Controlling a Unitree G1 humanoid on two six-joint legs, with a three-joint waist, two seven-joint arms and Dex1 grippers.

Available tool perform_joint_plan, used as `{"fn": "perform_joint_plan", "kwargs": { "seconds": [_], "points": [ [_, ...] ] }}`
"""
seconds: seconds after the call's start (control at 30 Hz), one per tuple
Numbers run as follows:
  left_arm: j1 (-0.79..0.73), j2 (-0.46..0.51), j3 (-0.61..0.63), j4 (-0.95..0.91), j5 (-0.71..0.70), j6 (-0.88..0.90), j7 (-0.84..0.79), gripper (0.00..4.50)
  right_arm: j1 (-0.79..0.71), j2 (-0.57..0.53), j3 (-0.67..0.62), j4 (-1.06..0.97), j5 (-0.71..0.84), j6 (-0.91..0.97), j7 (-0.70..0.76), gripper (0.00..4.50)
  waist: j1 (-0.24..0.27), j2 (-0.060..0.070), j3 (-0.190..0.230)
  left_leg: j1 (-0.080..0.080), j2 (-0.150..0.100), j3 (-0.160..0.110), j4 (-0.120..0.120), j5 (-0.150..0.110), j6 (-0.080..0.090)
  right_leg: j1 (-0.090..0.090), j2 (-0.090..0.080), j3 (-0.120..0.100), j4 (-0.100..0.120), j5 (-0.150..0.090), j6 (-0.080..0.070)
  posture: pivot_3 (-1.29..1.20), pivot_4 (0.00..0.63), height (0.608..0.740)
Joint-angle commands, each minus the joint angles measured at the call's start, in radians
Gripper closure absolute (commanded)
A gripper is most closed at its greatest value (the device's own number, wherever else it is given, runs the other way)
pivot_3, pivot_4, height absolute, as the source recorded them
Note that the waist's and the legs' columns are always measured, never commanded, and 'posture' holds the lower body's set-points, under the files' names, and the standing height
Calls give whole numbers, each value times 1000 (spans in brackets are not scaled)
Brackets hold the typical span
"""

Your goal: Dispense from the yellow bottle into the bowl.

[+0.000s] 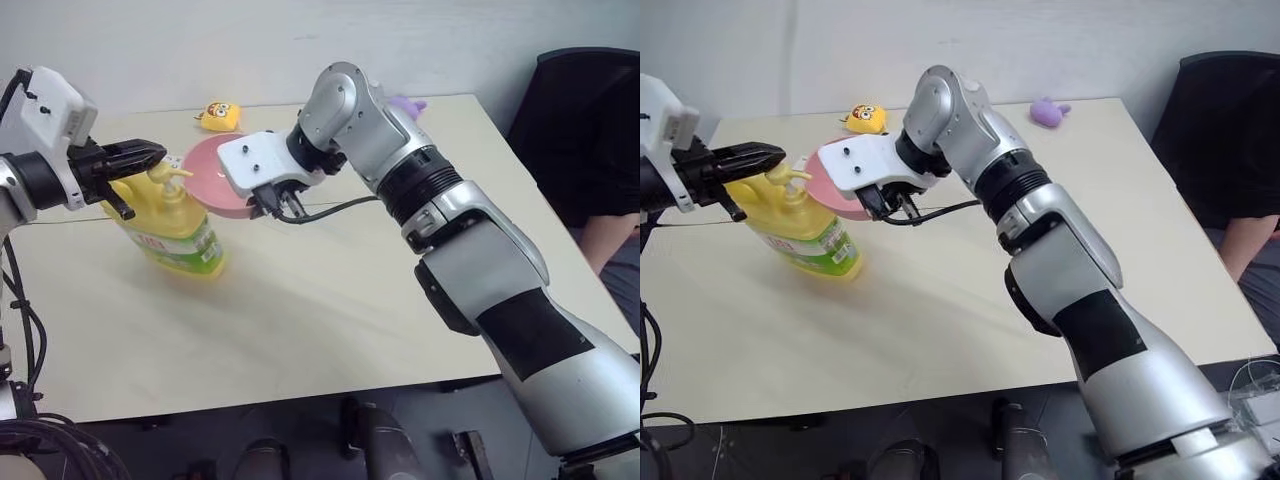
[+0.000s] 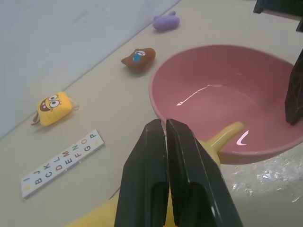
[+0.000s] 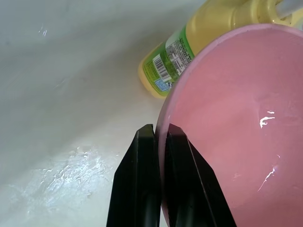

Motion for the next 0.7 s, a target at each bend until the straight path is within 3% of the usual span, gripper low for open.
{"fn": "perform_joint_plan", "kwargs": {
  "seconds": [0.03, 0.7],
  "points": [
    [36, 14, -66, -7, 65, -52, -27, 4289, -20, -4, -4, -27, 1, -18, 17, 4500, 0, 0, 0, 0, 0, 0, 0, 0, 0, 0, 0, 0, 0, 0, 0, 0, 150, 740],
    [145, 2, -173, 3, 252, -274, -64, 4289, -22, 29, -22, -79, 35, 48, 84, 4500, 2, 0, 0, 4, 0, 2, -1, 0, 0, 5, 0, 0, 3, -1, -1, 0, 150, 740]
  ]
}}
